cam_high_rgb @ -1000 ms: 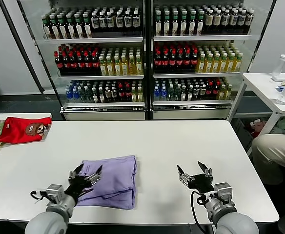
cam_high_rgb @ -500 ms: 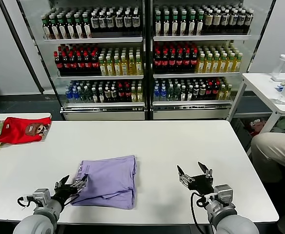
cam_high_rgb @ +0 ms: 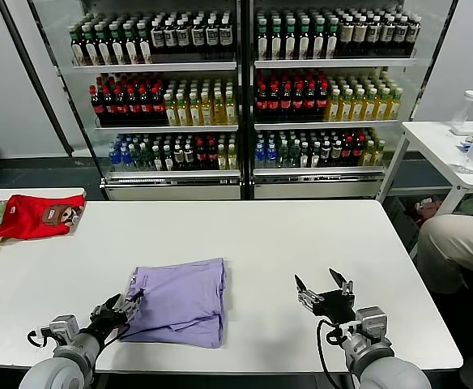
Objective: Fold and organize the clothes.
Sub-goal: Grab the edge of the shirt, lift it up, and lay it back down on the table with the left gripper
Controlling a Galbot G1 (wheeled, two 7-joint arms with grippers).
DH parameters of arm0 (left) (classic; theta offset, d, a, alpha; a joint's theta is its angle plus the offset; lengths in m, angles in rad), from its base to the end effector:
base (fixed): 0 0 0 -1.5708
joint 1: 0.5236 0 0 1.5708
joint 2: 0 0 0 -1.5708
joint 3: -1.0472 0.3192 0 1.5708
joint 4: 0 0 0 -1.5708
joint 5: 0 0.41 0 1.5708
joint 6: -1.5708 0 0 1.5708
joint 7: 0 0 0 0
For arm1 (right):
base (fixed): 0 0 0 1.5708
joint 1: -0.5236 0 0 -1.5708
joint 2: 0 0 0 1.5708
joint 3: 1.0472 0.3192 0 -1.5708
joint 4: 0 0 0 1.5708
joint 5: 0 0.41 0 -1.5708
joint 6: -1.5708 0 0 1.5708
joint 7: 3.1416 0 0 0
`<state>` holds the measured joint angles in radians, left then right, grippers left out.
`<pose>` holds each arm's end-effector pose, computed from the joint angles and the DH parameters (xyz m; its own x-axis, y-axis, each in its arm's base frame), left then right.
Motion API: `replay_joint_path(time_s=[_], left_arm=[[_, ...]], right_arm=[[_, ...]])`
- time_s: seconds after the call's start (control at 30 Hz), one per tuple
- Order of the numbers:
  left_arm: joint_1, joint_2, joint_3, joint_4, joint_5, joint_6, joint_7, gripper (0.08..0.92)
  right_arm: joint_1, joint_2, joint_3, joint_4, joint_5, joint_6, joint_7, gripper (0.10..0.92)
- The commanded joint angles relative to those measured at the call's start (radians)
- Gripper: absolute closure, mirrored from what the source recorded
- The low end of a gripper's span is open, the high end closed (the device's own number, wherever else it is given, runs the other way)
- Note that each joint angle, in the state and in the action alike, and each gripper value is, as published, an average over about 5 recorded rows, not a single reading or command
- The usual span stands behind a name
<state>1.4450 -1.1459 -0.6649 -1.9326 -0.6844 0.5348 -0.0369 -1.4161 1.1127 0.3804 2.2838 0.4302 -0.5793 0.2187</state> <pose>0.2972 0.1210 -0.2728 -0.8515 0.1068 0.5133 -0.0089 0.9759 -0.2179 0.2627 0.0171 -0.1716 -0.9201 -0.1937 0.3404 -0.2135 0.9767 -0.0213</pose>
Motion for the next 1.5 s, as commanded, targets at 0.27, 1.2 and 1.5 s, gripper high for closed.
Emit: replay_joint_path(time_s=[0.27, 1.2, 1.5], left_arm=[[0.003, -0.020, 0.001, 0.025, -0.034, 0.015, 0.040, 0.658], [0.117, 0.262, -0.675, -0.083, -0.037, 0.049, 0.163, 0.897], [0.107, 0.244, -0.429, -0.224, -0.002, 0.049, 0.128, 0.897]], right_arm=[[-0.002, -0.006, 0.009, 0.005, 0.004, 0.000, -0.004, 0.203], [0.008, 0.001, 0.011, 0.006, 0.005, 0.000, -0.007, 0.203], [0.016, 0.016, -0.010, -0.006, -0.006, 0.000, -0.005, 0.203]])
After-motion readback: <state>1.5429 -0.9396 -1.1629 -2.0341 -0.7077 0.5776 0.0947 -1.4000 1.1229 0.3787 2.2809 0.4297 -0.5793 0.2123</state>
